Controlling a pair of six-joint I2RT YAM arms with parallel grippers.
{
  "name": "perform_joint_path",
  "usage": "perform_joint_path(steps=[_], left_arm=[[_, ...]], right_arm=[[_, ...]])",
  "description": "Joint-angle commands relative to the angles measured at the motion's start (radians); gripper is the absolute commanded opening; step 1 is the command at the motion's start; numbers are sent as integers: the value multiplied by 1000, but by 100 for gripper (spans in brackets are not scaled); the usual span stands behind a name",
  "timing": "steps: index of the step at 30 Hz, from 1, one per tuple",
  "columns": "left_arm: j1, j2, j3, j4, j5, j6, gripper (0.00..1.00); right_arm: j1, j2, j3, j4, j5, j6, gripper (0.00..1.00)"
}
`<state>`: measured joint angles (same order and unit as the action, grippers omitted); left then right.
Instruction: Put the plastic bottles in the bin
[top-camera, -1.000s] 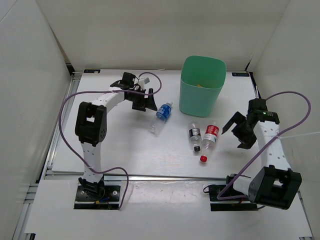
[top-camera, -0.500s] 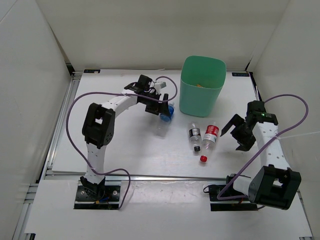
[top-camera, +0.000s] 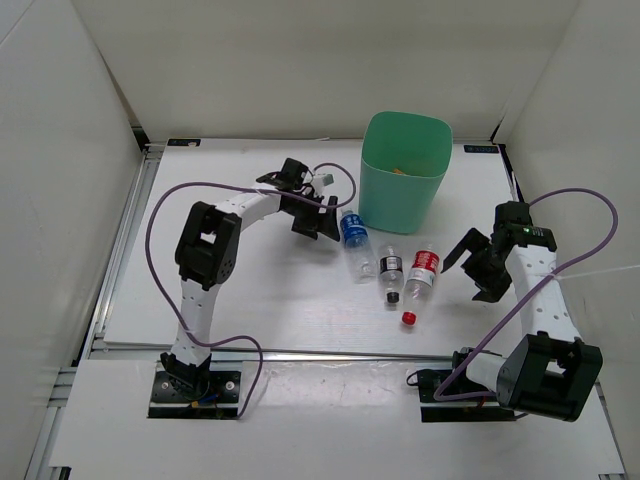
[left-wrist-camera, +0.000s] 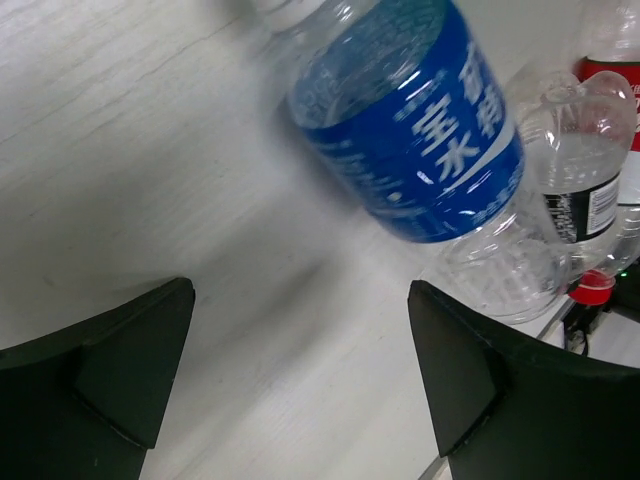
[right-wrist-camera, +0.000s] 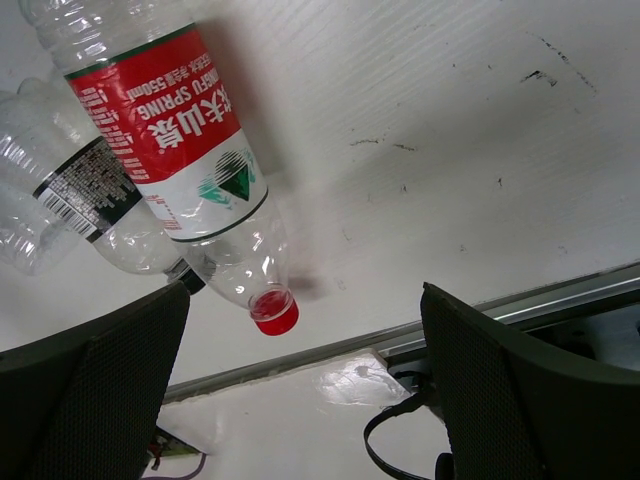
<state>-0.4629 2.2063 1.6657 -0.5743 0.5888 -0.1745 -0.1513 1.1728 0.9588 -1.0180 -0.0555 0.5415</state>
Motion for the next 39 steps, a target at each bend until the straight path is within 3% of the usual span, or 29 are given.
perform_joint_path(steps=[1, 11, 30, 39], left_arm=[[-17, 15, 35, -4, 16, -6, 100], [-17, 15, 86, 14, 71, -68, 100], [-46, 36, 141, 34, 32, -269, 100], [-56, 78, 141, 44, 23, -278, 100]], right_arm=[[-7, -19, 1, -10, 16, -15, 100], [-7, -19, 1, -10, 16, -15, 100], [-7, -38, -37, -19, 16, -15, 100], [-7, -38, -37, -19, 16, -15, 100]])
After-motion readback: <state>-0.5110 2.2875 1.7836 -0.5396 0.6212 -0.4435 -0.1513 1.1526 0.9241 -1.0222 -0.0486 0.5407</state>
